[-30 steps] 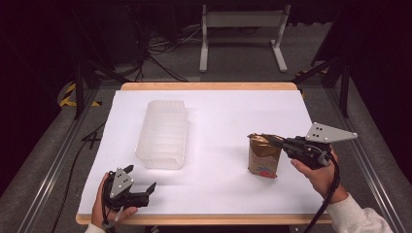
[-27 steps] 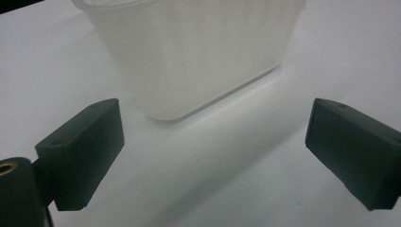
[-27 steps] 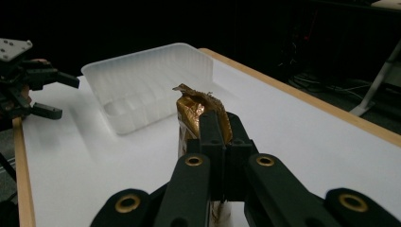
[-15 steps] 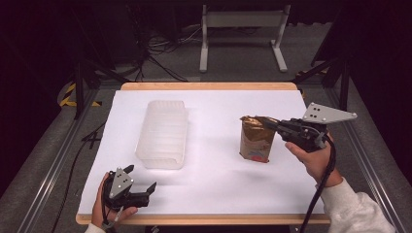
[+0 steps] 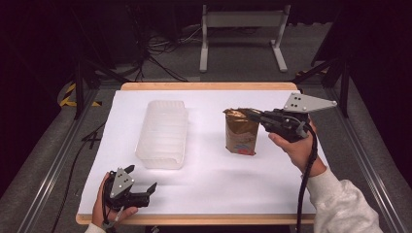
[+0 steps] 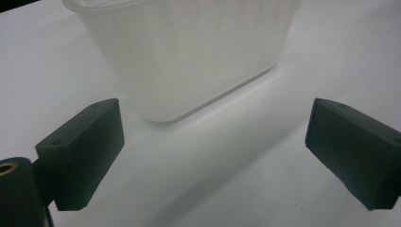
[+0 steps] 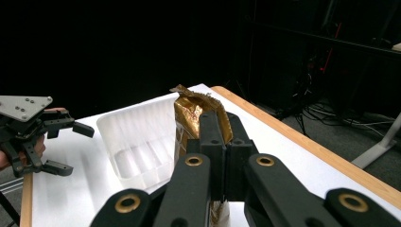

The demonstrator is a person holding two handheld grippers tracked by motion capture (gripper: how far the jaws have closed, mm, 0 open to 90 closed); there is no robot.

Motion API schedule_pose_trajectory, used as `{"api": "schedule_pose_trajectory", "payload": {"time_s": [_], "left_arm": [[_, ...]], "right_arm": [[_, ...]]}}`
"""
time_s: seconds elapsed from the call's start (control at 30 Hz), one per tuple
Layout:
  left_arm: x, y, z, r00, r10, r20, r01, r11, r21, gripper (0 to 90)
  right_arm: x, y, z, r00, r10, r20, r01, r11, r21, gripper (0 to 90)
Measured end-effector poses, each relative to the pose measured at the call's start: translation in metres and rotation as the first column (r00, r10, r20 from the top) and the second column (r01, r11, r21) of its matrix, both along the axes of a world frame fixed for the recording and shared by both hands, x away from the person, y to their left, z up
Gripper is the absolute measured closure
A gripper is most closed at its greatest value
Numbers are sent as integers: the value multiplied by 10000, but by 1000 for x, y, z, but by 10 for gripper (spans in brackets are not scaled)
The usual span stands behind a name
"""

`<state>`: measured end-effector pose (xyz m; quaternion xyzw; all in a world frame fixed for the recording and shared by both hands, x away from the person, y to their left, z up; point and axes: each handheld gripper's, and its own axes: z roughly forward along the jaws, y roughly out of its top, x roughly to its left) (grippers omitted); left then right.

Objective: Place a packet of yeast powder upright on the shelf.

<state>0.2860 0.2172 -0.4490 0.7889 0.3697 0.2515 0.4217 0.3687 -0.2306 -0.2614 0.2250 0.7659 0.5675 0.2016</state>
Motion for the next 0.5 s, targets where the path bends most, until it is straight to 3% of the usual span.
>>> {"api": "schedule_pose_trajectory", "payload": {"time_s": [0.5], "left_arm": [[0, 0, 0, 10000, -35, 55, 35, 10000, -23, 62]], "right_arm": [[20, 44, 6, 9992, 386, 99, -386, 9993, 21, 890]]}}
